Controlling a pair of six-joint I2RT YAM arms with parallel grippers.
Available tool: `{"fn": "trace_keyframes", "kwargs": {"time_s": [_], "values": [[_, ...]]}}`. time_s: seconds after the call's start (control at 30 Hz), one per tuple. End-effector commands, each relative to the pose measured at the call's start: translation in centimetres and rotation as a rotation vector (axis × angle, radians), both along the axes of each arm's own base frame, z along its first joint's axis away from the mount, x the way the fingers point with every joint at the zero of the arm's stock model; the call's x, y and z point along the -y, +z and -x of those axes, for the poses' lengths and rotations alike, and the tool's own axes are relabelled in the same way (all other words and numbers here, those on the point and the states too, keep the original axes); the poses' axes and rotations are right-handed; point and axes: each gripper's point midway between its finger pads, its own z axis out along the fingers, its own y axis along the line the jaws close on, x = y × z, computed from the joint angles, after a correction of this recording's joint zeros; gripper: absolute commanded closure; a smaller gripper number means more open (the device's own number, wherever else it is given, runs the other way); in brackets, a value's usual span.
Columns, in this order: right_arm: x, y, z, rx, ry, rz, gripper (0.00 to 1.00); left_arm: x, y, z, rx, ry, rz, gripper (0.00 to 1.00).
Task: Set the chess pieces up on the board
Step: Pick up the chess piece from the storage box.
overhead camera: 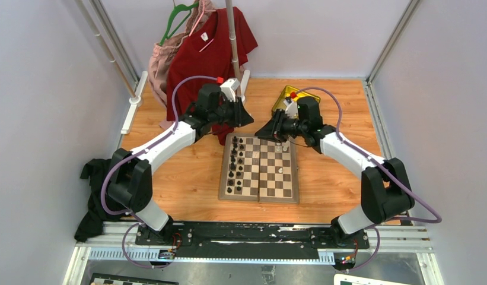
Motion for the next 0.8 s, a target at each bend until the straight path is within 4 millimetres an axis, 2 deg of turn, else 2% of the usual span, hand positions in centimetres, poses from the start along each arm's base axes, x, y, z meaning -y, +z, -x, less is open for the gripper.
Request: {"fn": "trace_keyframes", "kwargs": {"time_s": [0.0,0.23,0.47,0.77], "values": [[1.9,1.9,-0.4,0.079,0.006,0.057,0.71,-0.3,0.2,1.3,0.017,-0.081,-0.06,0.92],[5.1,2.1,-2.3,0.11,0.013,0.177,0.71,-0.1,-1.1,4.2,-0.008,-0.223,-0.115,0.96],[5.3,1.9,-2.6,0.079,0.063,0.17,0.72,1.2,-1.8,6.8,-0.04,-0.361,-0.173,1.0],[5.1,0.9,-0.8,0.036,0.119,0.142,0.72,1.8,-2.2,8.5,-0.087,-0.45,-0.2,1.0]]}}
